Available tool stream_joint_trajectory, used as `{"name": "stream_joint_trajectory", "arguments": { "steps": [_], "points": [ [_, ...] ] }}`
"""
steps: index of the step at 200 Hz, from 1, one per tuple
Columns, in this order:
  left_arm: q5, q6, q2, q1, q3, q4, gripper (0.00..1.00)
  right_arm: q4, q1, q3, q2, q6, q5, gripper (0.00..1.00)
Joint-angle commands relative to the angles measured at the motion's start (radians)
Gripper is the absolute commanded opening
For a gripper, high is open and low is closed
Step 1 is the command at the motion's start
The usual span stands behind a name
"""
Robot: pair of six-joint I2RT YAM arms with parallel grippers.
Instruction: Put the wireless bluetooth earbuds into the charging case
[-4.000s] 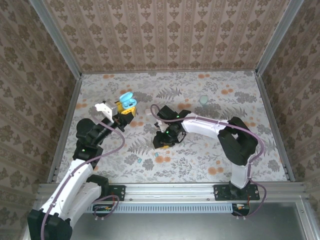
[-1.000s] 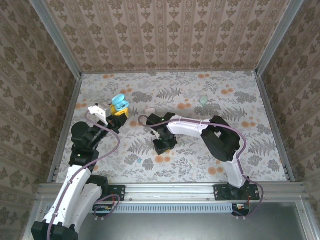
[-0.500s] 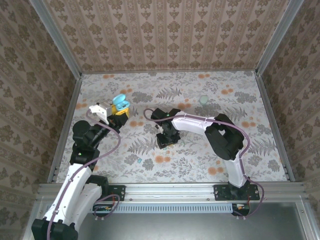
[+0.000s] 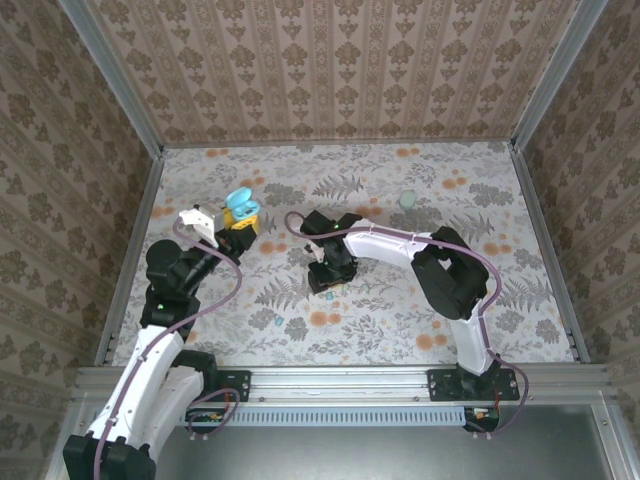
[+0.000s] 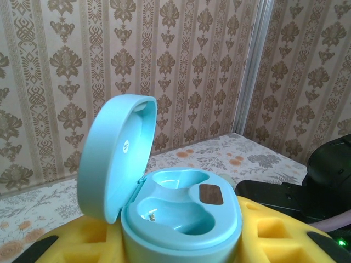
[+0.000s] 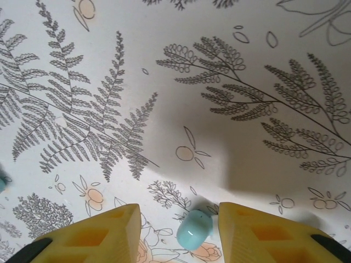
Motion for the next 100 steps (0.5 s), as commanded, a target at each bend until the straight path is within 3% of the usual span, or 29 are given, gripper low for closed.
{"name": "stream_joint_trajectory", "arguments": {
  "steps": [1,100],
  "points": [
    [-0.008,-0.017,-0.004,0.005,0.009,0.068,0.37,-0.021,-0.003,0.030,0.027,-0.026,-0.019,0.43],
    [0.026,-0.002,-0.009,0.004,0.018,0.052,0.37,-0.004,-0.003,-0.018,0.017,-0.004,-0.033,0.41]
  ]
}}
